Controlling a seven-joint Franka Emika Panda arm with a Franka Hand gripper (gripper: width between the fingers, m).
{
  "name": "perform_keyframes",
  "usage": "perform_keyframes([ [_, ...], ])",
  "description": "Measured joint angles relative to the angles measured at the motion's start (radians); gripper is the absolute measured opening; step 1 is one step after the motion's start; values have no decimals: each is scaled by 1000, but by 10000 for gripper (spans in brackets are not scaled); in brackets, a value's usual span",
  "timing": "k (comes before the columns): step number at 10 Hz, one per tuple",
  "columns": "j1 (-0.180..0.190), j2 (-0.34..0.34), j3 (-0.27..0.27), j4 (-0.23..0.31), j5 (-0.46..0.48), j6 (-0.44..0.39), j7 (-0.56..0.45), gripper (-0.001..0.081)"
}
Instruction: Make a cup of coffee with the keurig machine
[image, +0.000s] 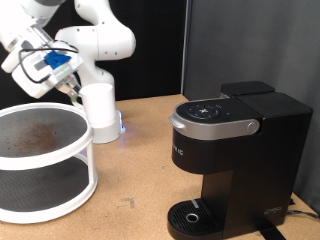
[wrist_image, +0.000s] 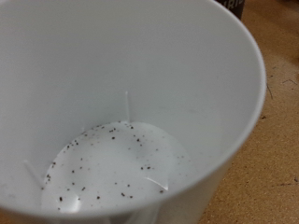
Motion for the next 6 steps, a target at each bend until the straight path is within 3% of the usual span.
perform_keyframes([
  [3,82,38,79,-4,88,150,69,59],
  [5,132,85,96,12,118,174,72,59],
  [6,131,85,95,11,118,174,72,59],
])
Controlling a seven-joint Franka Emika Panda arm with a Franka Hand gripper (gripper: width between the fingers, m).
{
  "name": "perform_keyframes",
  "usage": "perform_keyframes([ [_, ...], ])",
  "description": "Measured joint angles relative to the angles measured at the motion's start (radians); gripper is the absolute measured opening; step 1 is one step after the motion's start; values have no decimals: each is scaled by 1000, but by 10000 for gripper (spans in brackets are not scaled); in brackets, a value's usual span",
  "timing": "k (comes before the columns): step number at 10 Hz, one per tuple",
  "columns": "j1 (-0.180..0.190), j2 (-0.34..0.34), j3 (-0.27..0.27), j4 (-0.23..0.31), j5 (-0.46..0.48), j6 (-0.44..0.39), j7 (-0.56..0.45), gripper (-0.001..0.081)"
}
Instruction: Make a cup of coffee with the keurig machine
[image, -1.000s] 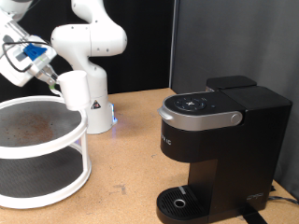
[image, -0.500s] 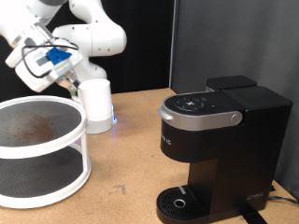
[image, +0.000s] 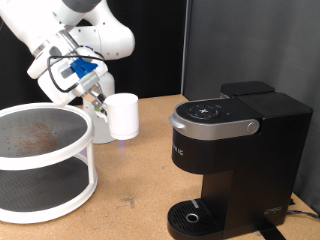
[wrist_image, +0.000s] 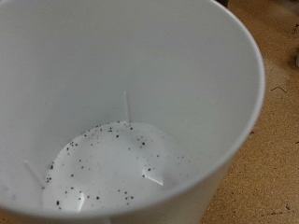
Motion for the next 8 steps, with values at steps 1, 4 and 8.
perform_keyframes([
  [1,1,0,-3,-2,8,0,-10,59],
  [4,10,26,42,-43,11,110,0,59],
  [8,112,184,76,-44,136,288,-17,59],
])
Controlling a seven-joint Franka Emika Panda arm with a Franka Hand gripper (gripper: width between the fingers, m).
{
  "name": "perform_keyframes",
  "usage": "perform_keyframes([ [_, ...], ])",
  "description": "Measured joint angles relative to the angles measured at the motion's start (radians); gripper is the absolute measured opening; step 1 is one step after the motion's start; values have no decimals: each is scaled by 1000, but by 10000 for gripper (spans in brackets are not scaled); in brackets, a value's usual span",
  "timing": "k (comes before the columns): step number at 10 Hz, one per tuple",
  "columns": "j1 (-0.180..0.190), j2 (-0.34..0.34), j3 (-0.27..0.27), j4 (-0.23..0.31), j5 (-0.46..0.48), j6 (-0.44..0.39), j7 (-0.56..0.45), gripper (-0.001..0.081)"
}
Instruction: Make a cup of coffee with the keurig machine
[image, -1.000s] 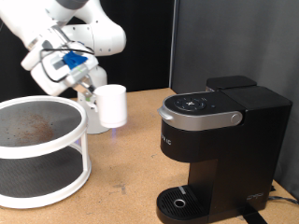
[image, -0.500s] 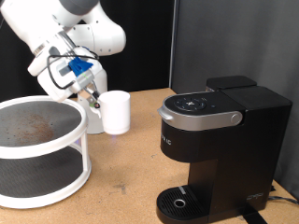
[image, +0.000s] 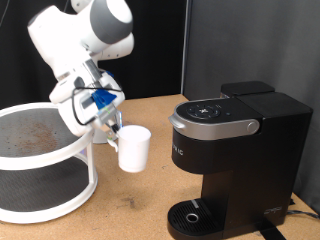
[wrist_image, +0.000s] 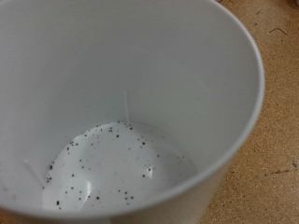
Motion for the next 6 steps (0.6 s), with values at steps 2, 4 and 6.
perform_keyframes([
  [2,51,73,-2,11,112,49,-70,59],
  [4,87,136,-4,23,246,80,-170,59],
  [6,108,196,-3,37,375,100,-281,59],
])
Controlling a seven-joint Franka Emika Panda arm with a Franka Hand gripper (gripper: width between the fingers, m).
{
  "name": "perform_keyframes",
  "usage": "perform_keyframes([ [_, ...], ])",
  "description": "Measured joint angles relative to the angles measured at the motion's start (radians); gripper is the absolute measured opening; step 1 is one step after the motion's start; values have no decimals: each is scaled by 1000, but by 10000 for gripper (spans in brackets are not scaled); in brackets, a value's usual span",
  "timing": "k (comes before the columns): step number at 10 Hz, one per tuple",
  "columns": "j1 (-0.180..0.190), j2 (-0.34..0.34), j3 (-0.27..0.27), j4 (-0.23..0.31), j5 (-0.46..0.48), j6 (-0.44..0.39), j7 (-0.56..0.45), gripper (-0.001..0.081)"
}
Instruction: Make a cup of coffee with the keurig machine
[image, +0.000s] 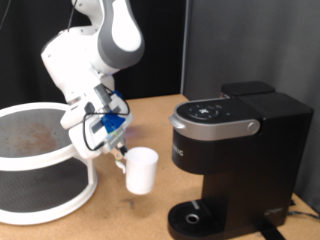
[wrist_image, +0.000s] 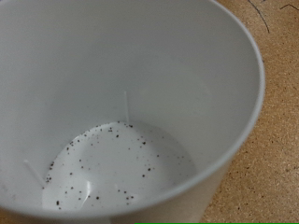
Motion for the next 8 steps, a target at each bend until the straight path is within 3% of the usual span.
perform_keyframes([
  [4,28,115,17,62,278,14,-205,59],
  [8,47,204,67,118,410,-5,-264,59],
])
